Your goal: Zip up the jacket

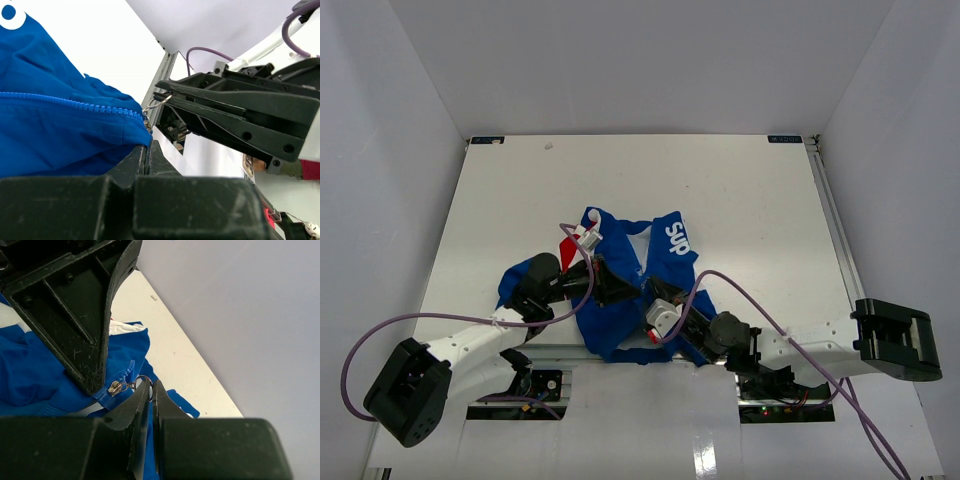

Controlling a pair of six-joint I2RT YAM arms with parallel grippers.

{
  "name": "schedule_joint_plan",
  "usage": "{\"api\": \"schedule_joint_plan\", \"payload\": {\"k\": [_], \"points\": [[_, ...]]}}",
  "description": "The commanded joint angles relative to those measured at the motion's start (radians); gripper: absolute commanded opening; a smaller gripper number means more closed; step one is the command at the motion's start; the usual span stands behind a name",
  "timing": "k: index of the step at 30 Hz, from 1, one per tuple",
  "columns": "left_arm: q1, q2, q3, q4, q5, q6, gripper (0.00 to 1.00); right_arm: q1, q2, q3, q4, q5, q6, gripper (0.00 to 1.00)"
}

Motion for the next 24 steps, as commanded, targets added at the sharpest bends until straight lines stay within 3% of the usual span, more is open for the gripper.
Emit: {"api": "schedule_joint_plan", "payload": {"k": [1,24], "points": [[-0.004,0.004,-0.028,0.030,0.119,-0.027,0.00,-0.062,-0.051,0.052,-0.073,-0.070,0.080,0.08],[-0.006,0.077,-0.034,0.057,0.200,-0.077,0.00,-0.381,0.067,0.180,-0.119,-0.475,0.159,0.08]]}}
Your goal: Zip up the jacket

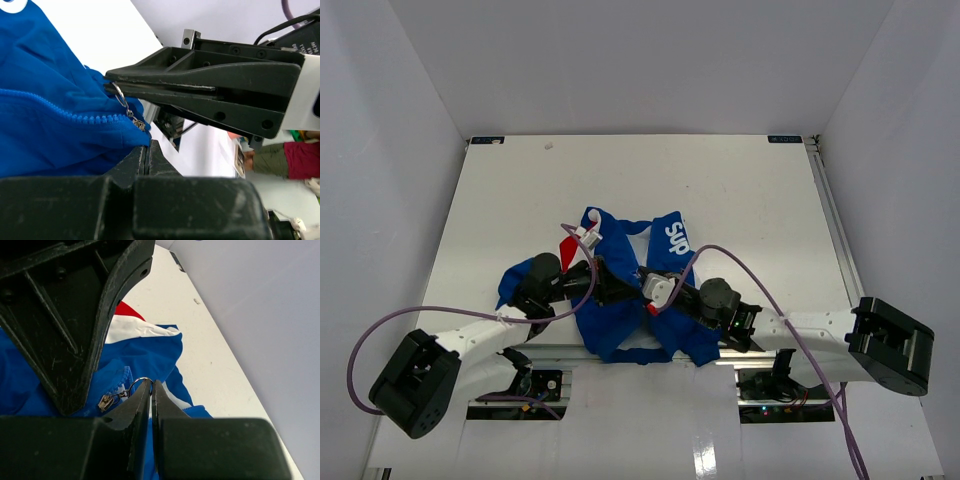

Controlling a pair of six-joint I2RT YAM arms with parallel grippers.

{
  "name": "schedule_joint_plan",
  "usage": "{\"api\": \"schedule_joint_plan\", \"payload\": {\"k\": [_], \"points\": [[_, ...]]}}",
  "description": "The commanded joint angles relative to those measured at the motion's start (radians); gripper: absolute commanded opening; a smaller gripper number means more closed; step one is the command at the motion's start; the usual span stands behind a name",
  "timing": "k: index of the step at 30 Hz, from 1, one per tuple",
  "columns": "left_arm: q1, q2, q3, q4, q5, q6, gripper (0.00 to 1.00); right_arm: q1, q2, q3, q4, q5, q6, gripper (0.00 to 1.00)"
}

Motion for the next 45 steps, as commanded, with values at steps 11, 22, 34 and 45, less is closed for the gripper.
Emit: {"api": "schedule_joint_plan", "payload": {"k": [11,22,34,45], "points": [[-0.027,-0.008,-0.019,-0.064,0.164,-0.013,0.00,-0.151,0.079,0.159,0.095,-0.047,0.016,0.08],[-0.027,-0.034,0.004,-0.164,0.119,0.029,0.07,-0.199,0.061,0.119,0.100,-0.067,0.085,0.08],[-0.025,-0.155,0.067,-0.322,-0.133,0.096,0.44,-0.066,-0.091,-0.051,0.137,0.074,0.145,0.08],[-0.043,-0.233,0.185,-0.586,-0.279,0.367,0.56,0.030,-0.125,-0.057,0.076,0.167,0.202,0.08]]}}
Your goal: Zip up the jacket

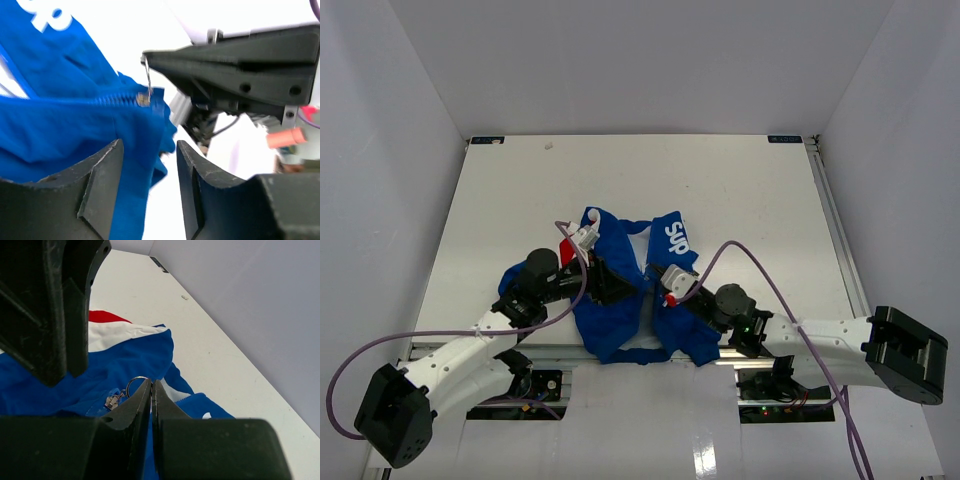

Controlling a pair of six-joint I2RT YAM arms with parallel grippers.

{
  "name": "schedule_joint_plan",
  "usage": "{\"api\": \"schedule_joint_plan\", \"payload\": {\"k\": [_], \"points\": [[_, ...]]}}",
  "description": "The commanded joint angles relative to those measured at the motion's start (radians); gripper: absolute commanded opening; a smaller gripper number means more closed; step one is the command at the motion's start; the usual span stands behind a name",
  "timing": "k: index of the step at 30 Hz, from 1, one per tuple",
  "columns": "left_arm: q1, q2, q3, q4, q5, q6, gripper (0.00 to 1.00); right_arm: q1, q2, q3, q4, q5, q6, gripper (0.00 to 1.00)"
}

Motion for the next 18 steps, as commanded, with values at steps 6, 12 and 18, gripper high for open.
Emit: {"api": "schedule_joint_plan", "payload": {"k": [6,12,18], "points": [[-0.109,0.028,0.195,-0.387,-0.307,0.306,0.54,0.021,-0.007,0.066,-0.066,0.066,0.133,0.08],[-0.188,0.055,0.206,-0.396,-0.413,0.364,0.54,0.022,0.040,0.123,-0.115,0.073,0.163,0.08],[-0.249,0.070,0.226,-0.391,-0.503,0.425,0.54,0.022,0.083,0.174,-0.154,0.081,0.176,0.08]]}}
